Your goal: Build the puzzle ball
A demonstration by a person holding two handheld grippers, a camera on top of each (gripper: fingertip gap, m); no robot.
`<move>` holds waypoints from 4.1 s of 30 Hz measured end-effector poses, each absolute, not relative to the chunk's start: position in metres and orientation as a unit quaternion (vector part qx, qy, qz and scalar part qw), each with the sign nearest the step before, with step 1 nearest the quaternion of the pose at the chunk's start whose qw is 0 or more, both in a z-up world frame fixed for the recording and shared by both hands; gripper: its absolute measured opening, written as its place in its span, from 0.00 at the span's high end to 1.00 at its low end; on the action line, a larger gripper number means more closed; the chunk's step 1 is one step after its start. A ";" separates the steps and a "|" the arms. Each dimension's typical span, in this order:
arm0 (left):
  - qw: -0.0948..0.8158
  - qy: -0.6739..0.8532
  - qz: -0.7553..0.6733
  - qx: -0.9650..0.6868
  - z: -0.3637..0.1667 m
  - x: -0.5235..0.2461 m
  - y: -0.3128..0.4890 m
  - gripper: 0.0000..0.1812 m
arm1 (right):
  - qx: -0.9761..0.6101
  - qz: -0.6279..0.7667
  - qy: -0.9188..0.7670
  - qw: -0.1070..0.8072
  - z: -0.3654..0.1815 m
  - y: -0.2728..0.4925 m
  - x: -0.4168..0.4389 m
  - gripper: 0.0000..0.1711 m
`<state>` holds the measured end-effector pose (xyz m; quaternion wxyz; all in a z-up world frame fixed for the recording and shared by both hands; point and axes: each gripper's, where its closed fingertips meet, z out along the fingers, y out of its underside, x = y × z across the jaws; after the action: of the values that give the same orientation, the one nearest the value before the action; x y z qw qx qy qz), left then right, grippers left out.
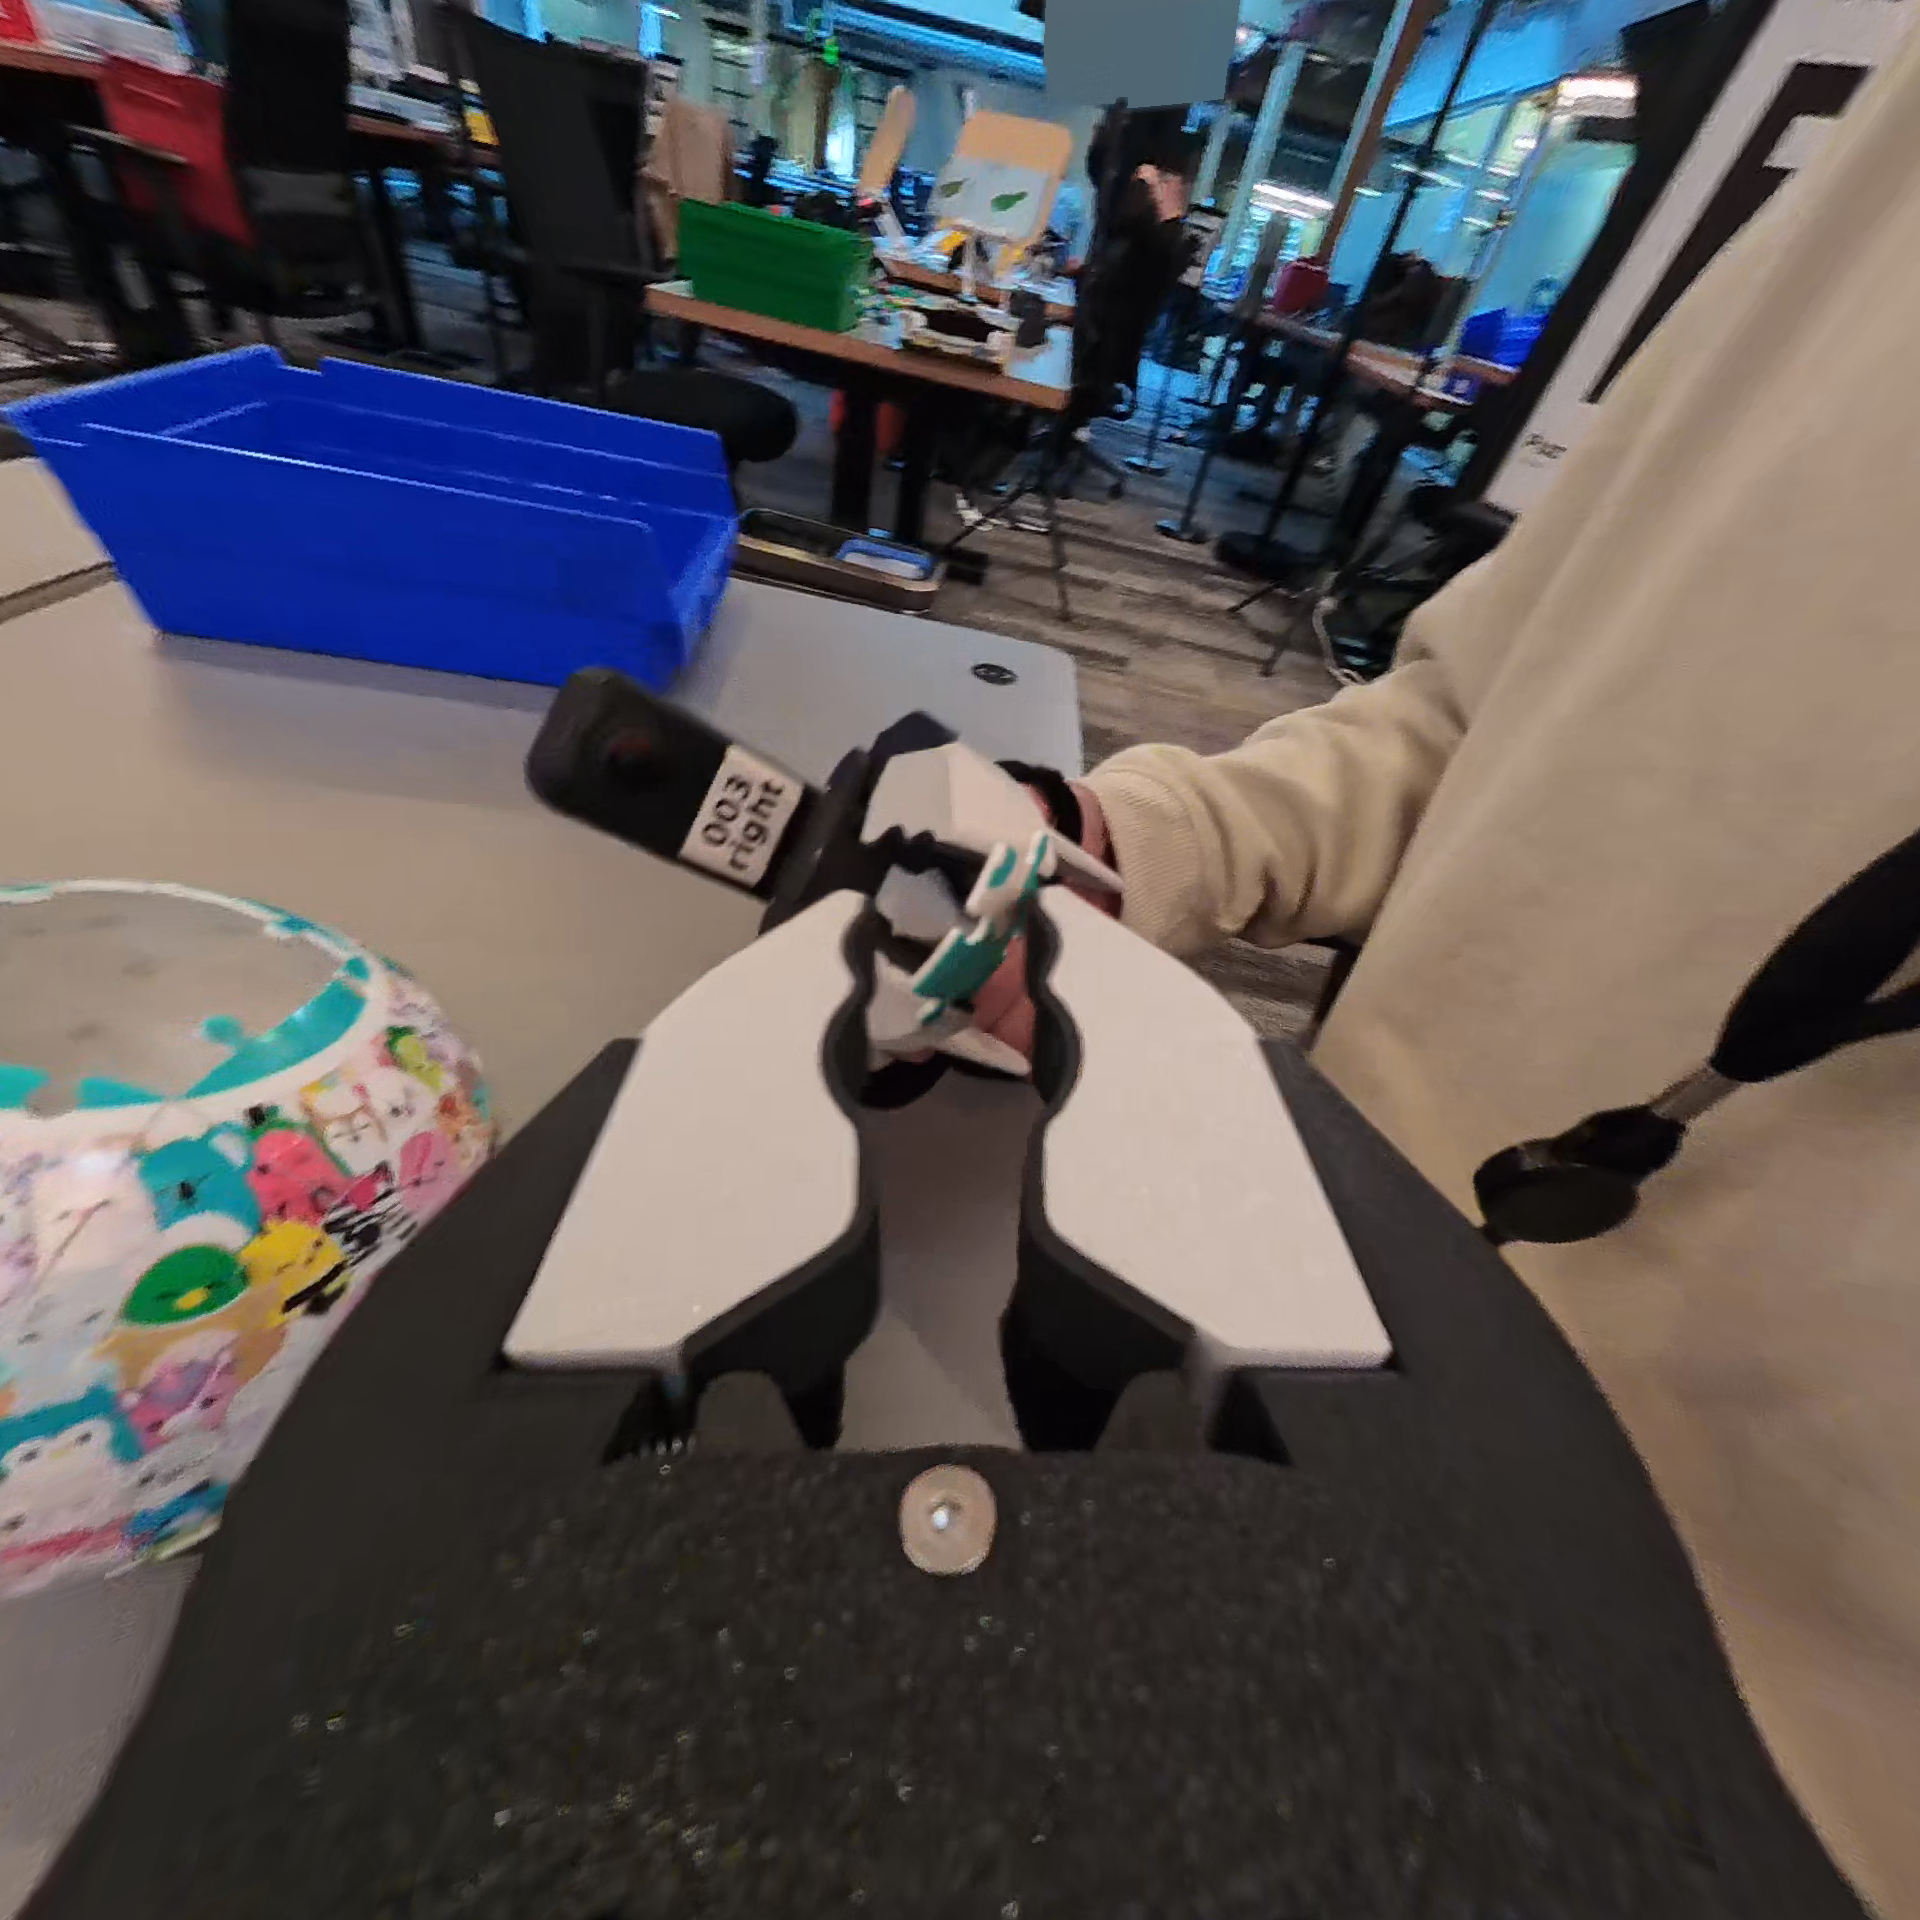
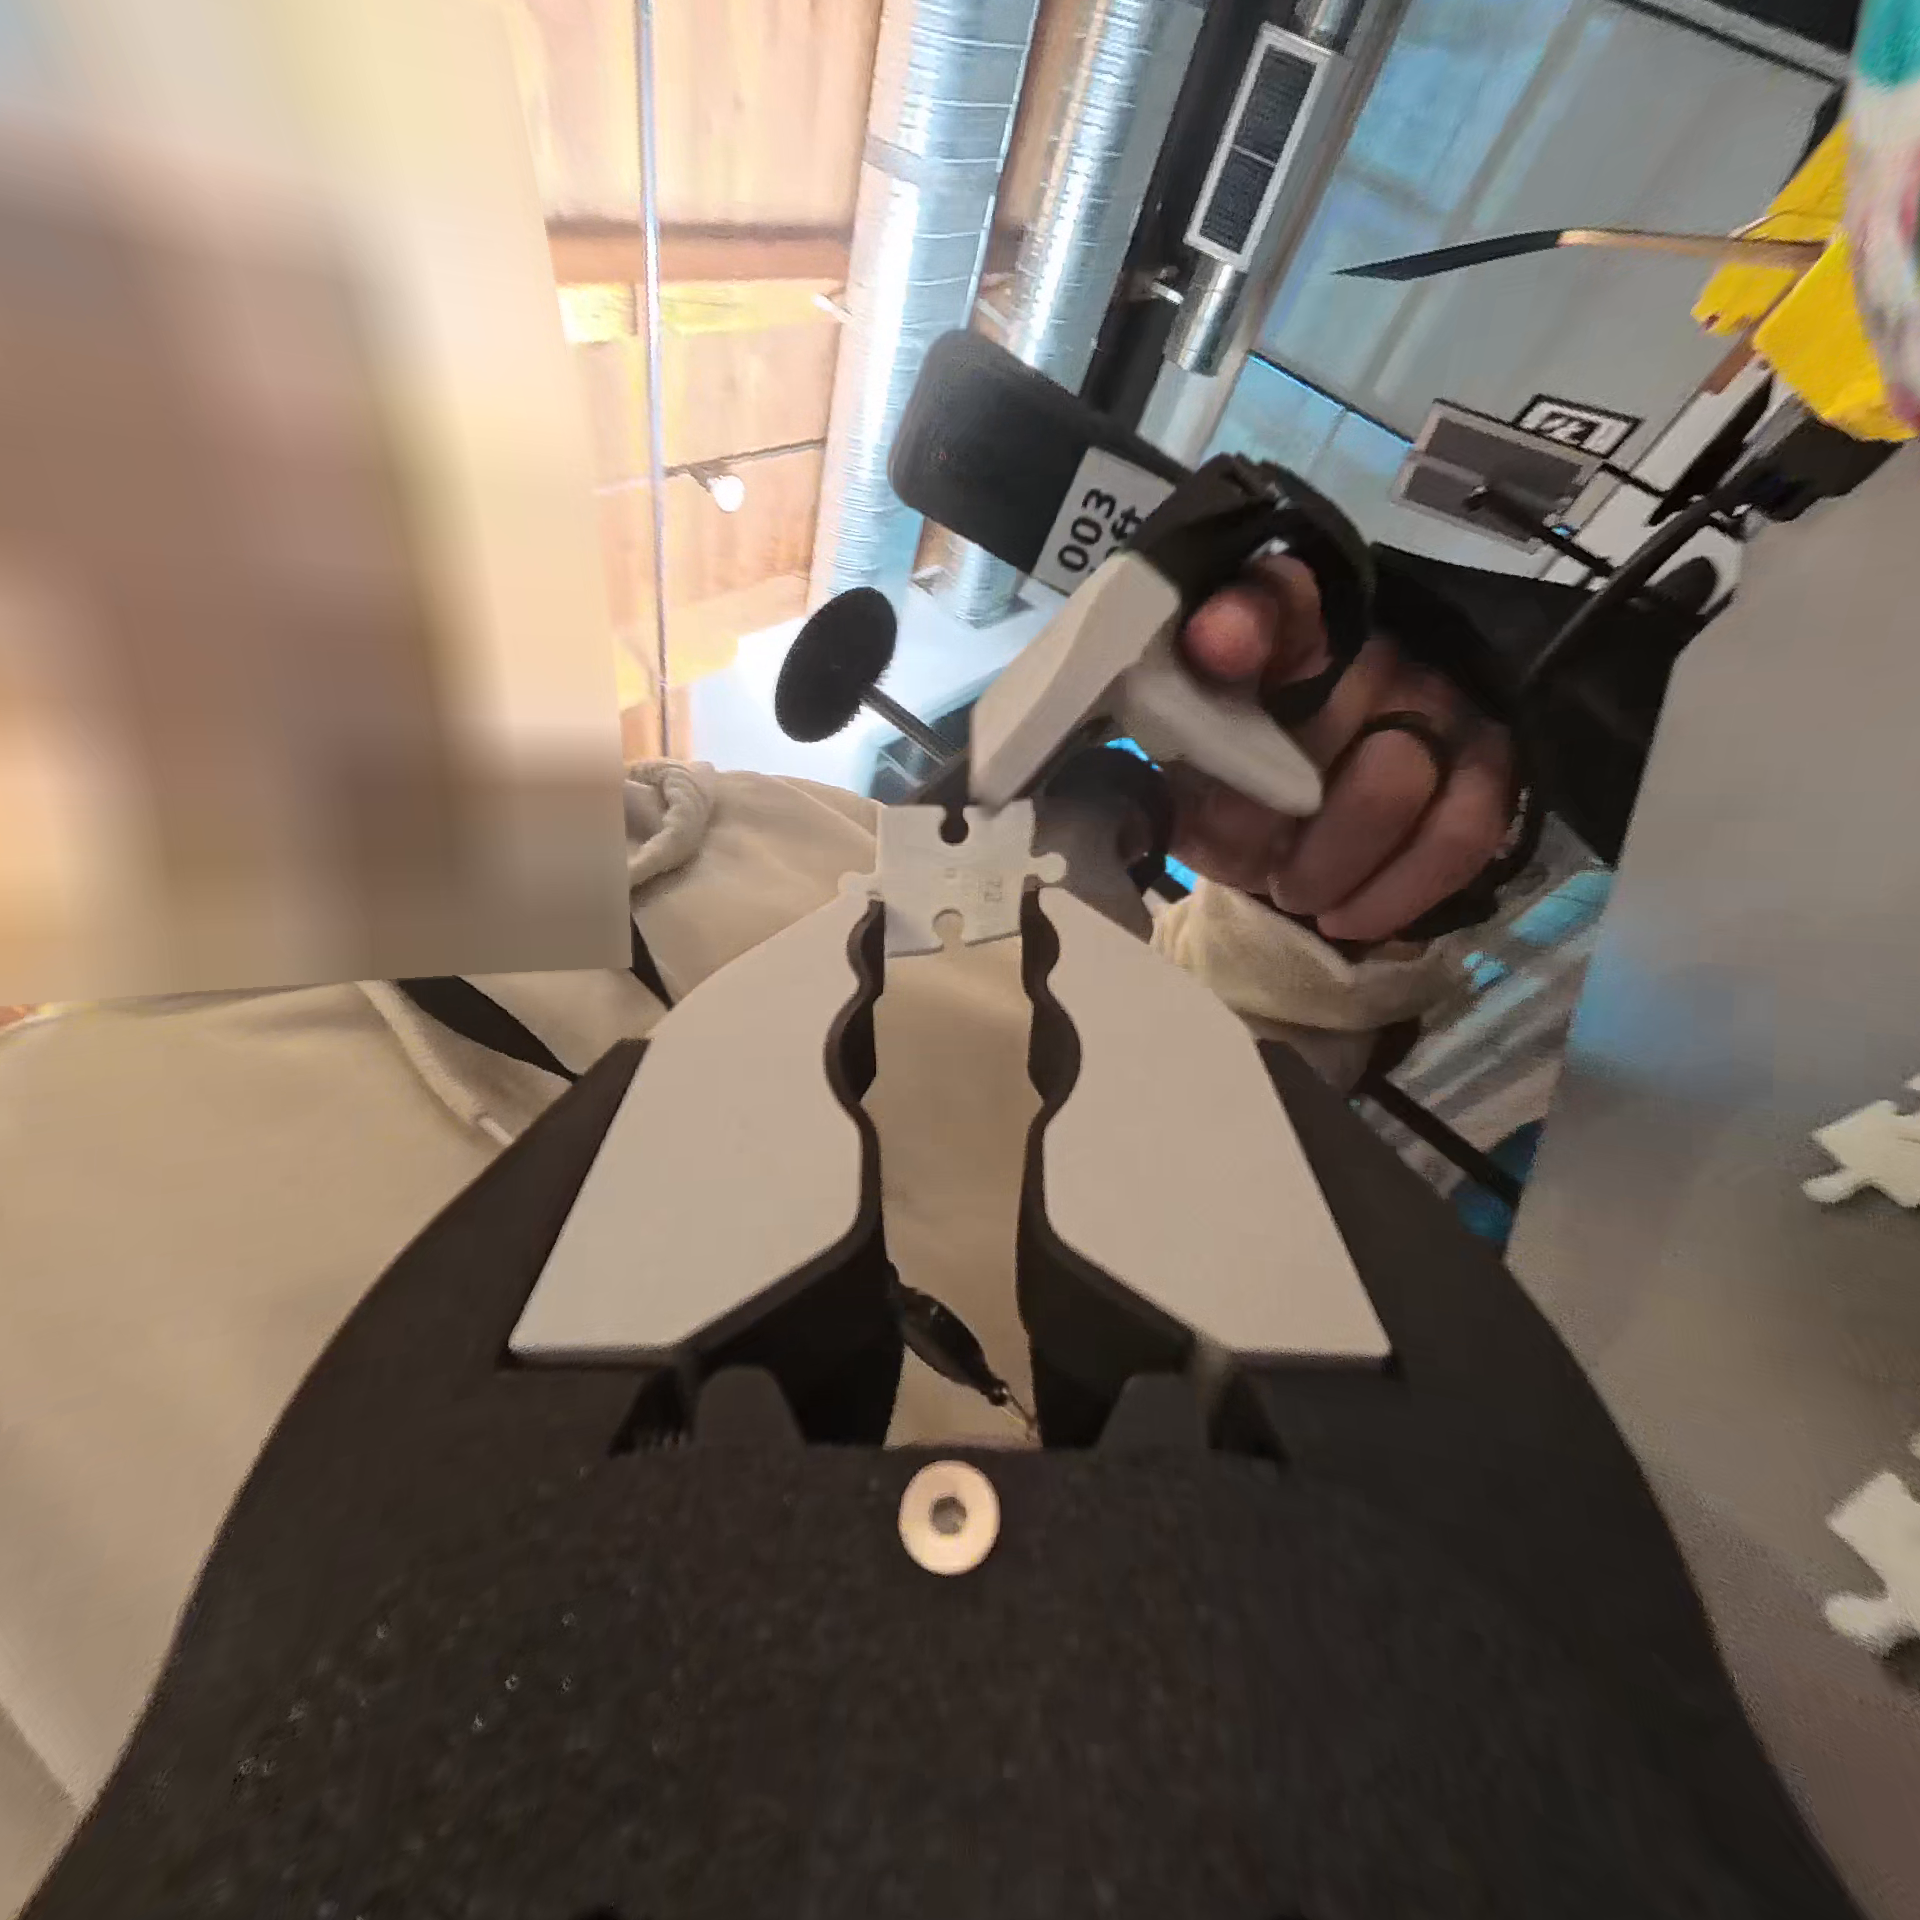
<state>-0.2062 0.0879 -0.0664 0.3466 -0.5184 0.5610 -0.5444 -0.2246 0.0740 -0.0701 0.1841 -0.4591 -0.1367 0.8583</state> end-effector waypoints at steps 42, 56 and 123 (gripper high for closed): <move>0.429 0.458 -0.426 -0.652 -0.074 -0.239 0.188 0.92 | -0.685 0.615 -0.085 0.380 -0.071 0.214 -0.200 0.99; 0.471 0.499 -0.315 -0.655 -0.087 -0.220 0.202 0.94 | -0.682 0.619 -0.060 0.384 -0.075 0.220 -0.206 0.99; 0.464 0.549 -0.288 -0.633 -0.105 -0.230 0.188 0.84 | -0.729 0.194 -0.357 0.551 -0.090 0.212 -0.227 1.00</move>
<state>-0.2300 0.1883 -0.1050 0.4635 -0.6334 0.5489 -0.2875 -0.2273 0.2118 -0.0902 0.5513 -0.7290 -0.3566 0.1936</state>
